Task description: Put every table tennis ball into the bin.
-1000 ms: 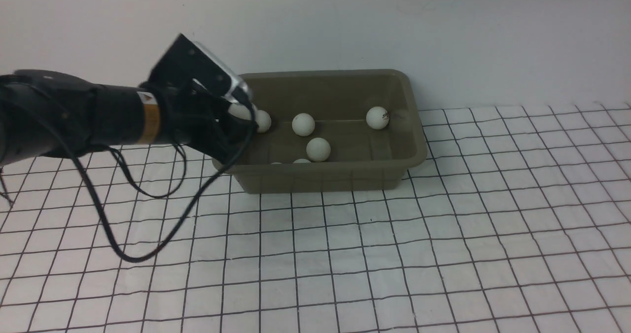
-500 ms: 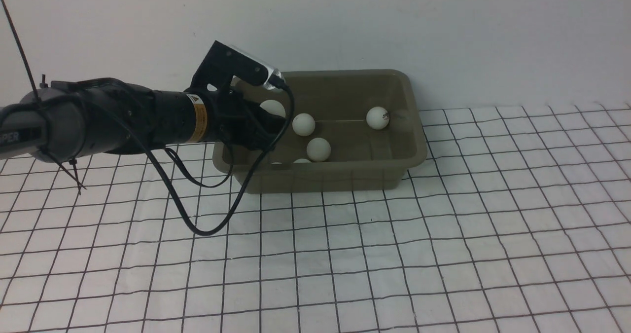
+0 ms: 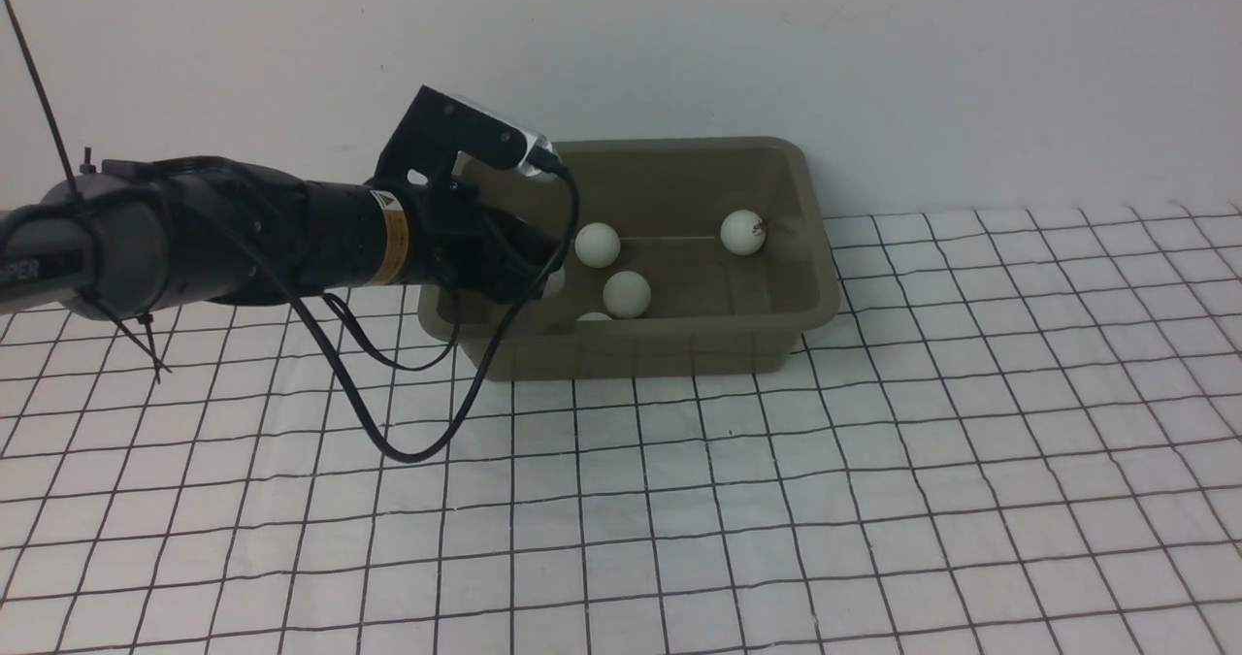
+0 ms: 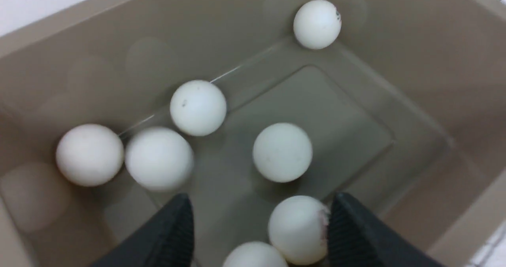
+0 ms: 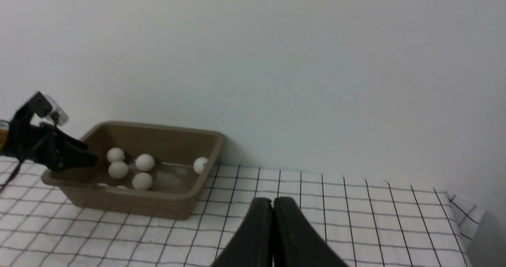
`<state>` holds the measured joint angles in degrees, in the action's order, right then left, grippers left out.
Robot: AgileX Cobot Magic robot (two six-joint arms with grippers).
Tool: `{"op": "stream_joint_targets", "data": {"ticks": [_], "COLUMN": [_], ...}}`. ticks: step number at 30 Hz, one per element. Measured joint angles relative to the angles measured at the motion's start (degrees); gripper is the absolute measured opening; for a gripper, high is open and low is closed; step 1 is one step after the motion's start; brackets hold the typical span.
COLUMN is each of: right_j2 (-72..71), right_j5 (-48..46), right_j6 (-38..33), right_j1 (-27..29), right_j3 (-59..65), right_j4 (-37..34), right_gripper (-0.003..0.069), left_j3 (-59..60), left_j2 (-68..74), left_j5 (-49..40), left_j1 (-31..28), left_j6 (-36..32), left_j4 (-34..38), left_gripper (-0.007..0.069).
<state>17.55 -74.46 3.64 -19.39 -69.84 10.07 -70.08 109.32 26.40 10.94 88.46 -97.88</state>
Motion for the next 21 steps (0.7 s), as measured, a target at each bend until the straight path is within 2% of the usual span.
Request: {"op": "stream_joint_targets", "data": {"ticks": [2,3,4,6,7,8,11,17,21], "right_j2": [0.0,0.0,0.0,0.0,0.0,0.0,0.0,0.0,0.0], "right_j5": [0.0,0.0,0.0,0.0,0.0,0.0,0.0,0.0,0.0], "right_j6": [-0.05,-0.05,-0.05,-0.16,-0.16,-0.16,-0.16,-0.11,-0.11], "right_j1": [0.0,0.0,0.0,0.0,0.02,0.02,0.19,0.19,0.19], "right_j3": [0.9,1.15,1.34,1.4,1.45,1.45,1.51,1.51,1.51], "right_j4": [0.0,0.13,0.17,0.45,0.51,0.6,0.6,0.65,0.65], "right_gripper": [-0.0016,-0.0016,-0.0016,-0.0016,-0.0016,-0.0016,-0.0016,-0.0016,-0.0016], "left_j3": [0.0,0.0,0.0,0.0,0.0,0.0,0.0,0.0,0.0], "left_j2": [-1.39,-3.36,-5.91,-10.75,-13.59,-15.89,-21.76,-30.08,-31.32], "left_j5": [0.75,1.08,1.53,2.56,3.15,3.82,5.57,16.29,21.94], "left_j1": [0.0,0.0,0.0,-0.11,-0.23,-0.35,-0.55,-0.55,-0.55], "left_j6": [1.46,1.86,2.15,2.35,2.47,2.86,4.53,12.23,14.21], "left_j4": [-1.04,-2.04,-3.21,-3.76,-4.03,-4.16,-4.35,-4.49,-4.49], "left_gripper": [0.0389,0.0344,0.0251,0.0111,0.0055,0.0033,-0.0001,-0.0004,-0.0004]}}
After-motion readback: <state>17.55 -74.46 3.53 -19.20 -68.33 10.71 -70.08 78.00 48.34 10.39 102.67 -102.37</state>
